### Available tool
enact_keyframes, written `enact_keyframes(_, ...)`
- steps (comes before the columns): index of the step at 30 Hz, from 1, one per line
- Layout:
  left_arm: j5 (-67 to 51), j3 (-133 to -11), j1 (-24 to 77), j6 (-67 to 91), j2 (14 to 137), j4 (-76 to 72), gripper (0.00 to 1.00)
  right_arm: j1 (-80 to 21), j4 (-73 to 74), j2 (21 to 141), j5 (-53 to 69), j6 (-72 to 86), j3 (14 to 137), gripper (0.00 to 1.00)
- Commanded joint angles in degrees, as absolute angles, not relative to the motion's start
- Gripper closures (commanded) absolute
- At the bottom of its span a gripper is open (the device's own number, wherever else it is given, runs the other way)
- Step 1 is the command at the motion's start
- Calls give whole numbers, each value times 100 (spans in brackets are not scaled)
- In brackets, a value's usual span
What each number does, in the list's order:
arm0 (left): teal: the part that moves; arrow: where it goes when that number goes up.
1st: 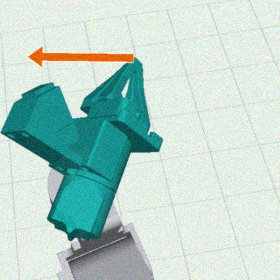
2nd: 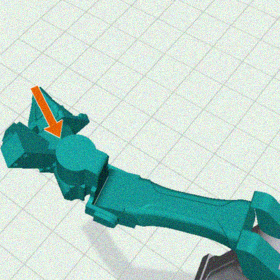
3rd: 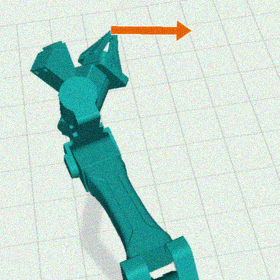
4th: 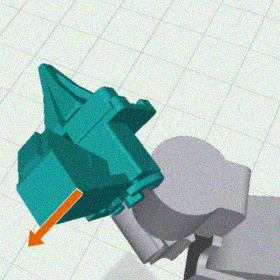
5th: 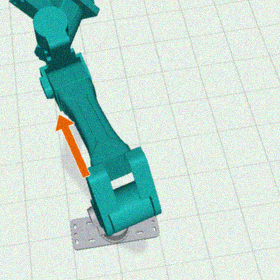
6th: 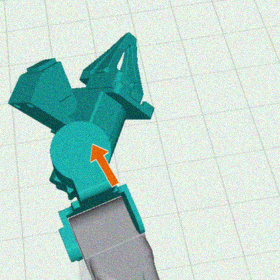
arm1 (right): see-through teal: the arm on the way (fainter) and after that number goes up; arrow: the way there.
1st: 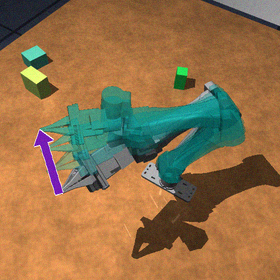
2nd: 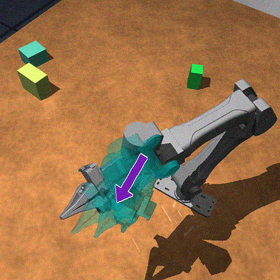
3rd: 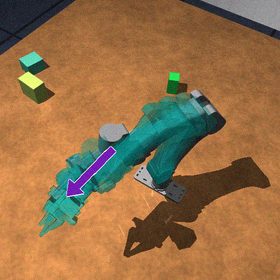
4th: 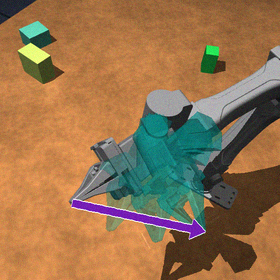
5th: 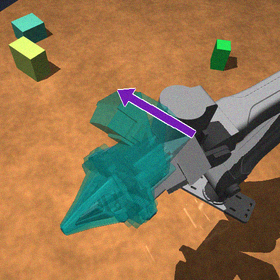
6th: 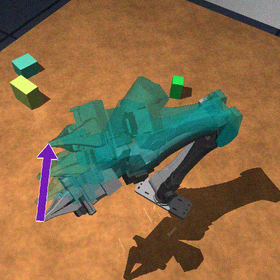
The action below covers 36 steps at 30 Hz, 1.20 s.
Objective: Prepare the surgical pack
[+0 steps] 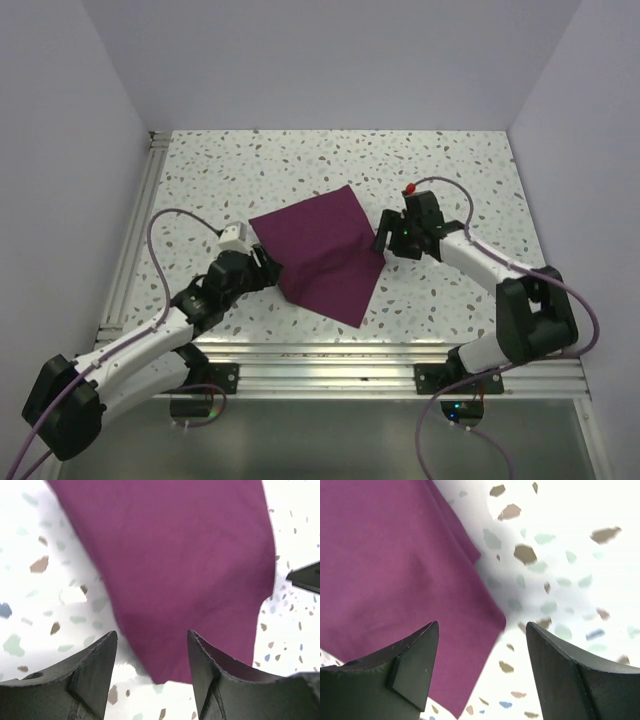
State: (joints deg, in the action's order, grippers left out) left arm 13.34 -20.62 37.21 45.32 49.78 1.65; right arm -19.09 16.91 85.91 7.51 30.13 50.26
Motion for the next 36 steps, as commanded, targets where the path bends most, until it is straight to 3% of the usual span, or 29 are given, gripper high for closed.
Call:
enact_keyframes(1, 1320, -2872, 3744, 3799, 5150, 914, 38, -2074, 2337, 7781, 108, 3277, 4765, 27)
enact_keyframes(5, 853, -3707, 3753, 3043, 6017, 1054, 39, -2827, 2864, 7244, -622, 4392, 4457, 28)
enact_keyframes(10, 562, -4875, 3744, 2216, 6898, 1344, 39, -3936, 3470, 6733, -1598, 6896, 4210, 32)
enact_keyframes(18, 677, -5089, 3744, 2022, 7084, 1239, 41, -5519, 3963, 6608, -2539, 9560, 3963, 30)
enact_keyframes(25, 695, -5089, 3744, 1960, 7084, 1309, 42, -5932, 4035, 7654, -2320, 10353, 4324, 33)
enact_keyframes(36, 607, -5010, 3744, 1969, 7066, 1301, 43, -6108, 3885, 8376, -2373, 10907, 4544, 41)
